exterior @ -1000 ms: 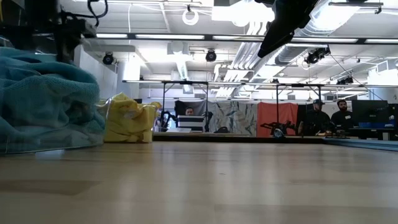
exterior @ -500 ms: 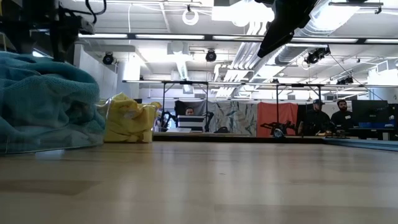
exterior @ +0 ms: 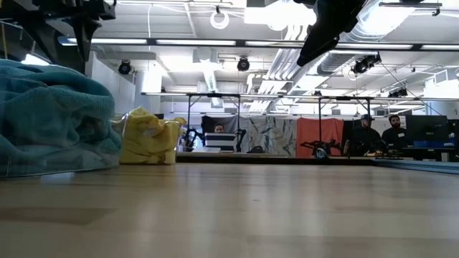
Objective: Sort microfiber towel by color & place in baskets
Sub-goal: Put the blue microfiber cloth into the bottom transparent bin
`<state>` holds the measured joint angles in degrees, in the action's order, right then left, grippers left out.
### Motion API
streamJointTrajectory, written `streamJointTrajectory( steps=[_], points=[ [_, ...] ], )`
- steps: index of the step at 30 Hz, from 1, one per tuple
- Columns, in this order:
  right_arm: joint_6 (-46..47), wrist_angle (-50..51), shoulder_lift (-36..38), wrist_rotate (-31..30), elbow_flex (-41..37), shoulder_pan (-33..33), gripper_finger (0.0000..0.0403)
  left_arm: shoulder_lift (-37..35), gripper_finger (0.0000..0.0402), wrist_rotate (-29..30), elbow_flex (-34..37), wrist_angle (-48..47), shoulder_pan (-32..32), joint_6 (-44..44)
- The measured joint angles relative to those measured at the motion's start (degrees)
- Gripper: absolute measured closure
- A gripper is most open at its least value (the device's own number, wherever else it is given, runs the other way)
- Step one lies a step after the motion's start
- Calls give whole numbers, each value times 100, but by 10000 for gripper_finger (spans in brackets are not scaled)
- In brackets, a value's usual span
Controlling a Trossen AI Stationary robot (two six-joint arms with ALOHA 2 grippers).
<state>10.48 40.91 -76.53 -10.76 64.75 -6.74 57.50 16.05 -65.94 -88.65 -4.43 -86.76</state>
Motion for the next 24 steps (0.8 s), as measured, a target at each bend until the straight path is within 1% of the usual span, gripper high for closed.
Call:
streamJointTrajectory(
  steps=[3, 6, 9, 14, 20, 22, 24],
  points=[
    [22, -3, 0, 0, 0, 0, 215, 111, 145, 128, 178, 112, 2, -4],
    [139, -18, 0, -2, 0, 0, 215, 250, 145, 82, 519, 508, 17, -11],
    [151, -28, 0, -4, 0, 0, 215, 372, 145, 50, 993, 1171, 92, -50],
    [168, -28, 0, -3, 0, 0, 215, 555, 145, -226, 1961, 2077, 249, -579],
    [153, -36, 0, -2, 0, 0, 215, 697, 145, -286, 3158, 3905, 423, -1049],
    [153, -44, 0, -2, 0, 0, 215, 776, 145, -286, 3395, 4368, 454, -1136],
    [147, -44, 0, -2, 0, 2, 215, 834, 145, -281, 3470, 4457, 484, -1203]
  ],
)
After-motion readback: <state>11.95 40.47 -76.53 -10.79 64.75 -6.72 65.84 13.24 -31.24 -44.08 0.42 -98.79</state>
